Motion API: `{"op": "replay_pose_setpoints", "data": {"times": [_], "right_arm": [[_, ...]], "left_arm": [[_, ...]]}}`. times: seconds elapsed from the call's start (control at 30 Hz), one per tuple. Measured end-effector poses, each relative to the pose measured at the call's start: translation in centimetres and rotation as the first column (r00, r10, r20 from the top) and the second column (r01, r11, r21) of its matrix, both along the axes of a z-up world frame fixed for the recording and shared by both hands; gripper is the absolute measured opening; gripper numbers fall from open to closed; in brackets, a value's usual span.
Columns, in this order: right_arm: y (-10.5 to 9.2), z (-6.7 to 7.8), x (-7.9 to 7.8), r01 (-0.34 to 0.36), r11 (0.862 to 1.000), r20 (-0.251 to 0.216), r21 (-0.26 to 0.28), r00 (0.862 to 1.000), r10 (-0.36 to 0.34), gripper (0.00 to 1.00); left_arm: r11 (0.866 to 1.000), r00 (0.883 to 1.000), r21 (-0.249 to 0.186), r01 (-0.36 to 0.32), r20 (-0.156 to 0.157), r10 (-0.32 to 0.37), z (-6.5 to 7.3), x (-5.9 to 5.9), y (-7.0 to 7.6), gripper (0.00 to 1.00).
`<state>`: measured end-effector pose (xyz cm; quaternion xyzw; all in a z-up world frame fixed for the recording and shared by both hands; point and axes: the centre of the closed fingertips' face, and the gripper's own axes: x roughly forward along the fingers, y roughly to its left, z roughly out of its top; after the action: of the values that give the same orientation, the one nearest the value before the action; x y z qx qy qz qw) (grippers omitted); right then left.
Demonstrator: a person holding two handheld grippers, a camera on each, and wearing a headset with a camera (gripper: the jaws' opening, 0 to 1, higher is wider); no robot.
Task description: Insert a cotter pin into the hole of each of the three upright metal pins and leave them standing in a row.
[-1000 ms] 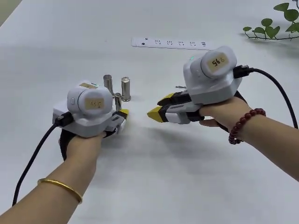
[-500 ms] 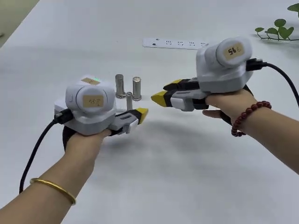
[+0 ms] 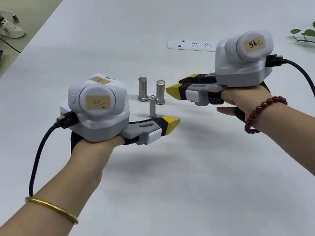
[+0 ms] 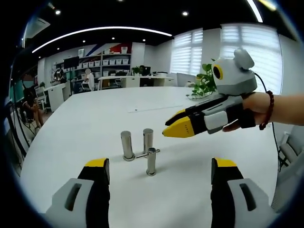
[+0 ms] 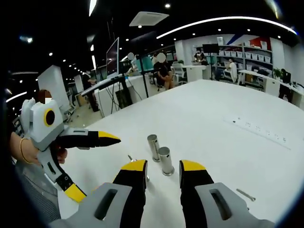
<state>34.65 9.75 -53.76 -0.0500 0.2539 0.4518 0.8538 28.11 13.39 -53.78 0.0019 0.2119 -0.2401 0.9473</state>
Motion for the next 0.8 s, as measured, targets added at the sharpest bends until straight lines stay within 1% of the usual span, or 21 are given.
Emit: {"op": "replay_pose_setpoints", "data": {"times": [0.07,0.27,0.3,0.37,0.4,0.47,0.57,0.6,0.67,0.8], "right_arm": [[0.3,0.0,0.4,0.004,1.0,0.002,0.008,1.0,-0.004,0.23],[1.3,-0.4,0.8,-0.013,1.0,0.015,0.002,1.0,0.013,0.23],[1.4,-0.5,0.9,-0.014,1.0,0.014,0.001,1.0,0.014,0.23],[1.7,-0.7,0.9,-0.02,1.0,0.012,-0.003,1.0,0.02,0.23],[1.7,-0.9,1.1,-0.024,1.0,0.012,-0.008,1.0,0.024,0.23],[1.9,-1.2,1.1,-0.029,0.999,0.01,-0.016,1.0,0.029,0.22],[2.1,-1.6,1.6,-0.035,0.999,0.013,-0.028,0.999,0.035,0.2],[2.2,-1.7,1.8,-0.038,0.999,0.016,-0.029,0.999,0.038,0.2],[2.3,-1.7,1.6,-0.044,0.998,0.016,-0.034,0.999,0.045,0.19],[2.6,-2.1,1.8,-0.068,0.996,0.021,-0.051,0.997,0.069,0.16]], "left_arm": [[1.0,1.0,0.002,0.007,0.009,-0.007,0.3,-0.2,-0.1,0.9],[0.999,1.0,0.036,0.022,0.018,-0.023,0.6,-0.6,0.0,0.99],[0.998,1.0,0.053,0.027,0.013,-0.028,0.6,-0.7,0.1,0.99],[0.997,0.999,0.074,0.033,0.015,-0.034,0.6,-0.8,0.2,0.99],[0.996,0.999,0.079,0.034,0.015,-0.035,0.6,-0.9,0.3,0.99],[0.996,0.999,0.08,0.035,0.017,-0.037,0.7,-1.1,0.3,0.99],[0.996,0.999,0.08,0.039,0.012,-0.04,0.7,-1.4,0.5,0.99],[0.995,0.999,0.087,0.041,0.007,-0.041,0.6,-1.5,0.6,0.99],[0.995,0.999,0.094,0.039,0.006,-0.04,0.5,-1.6,0.7,0.99],[0.994,0.999,0.096,0.045,0.002,-0.045,0.4,-1.8,0.8,0.99]]}}
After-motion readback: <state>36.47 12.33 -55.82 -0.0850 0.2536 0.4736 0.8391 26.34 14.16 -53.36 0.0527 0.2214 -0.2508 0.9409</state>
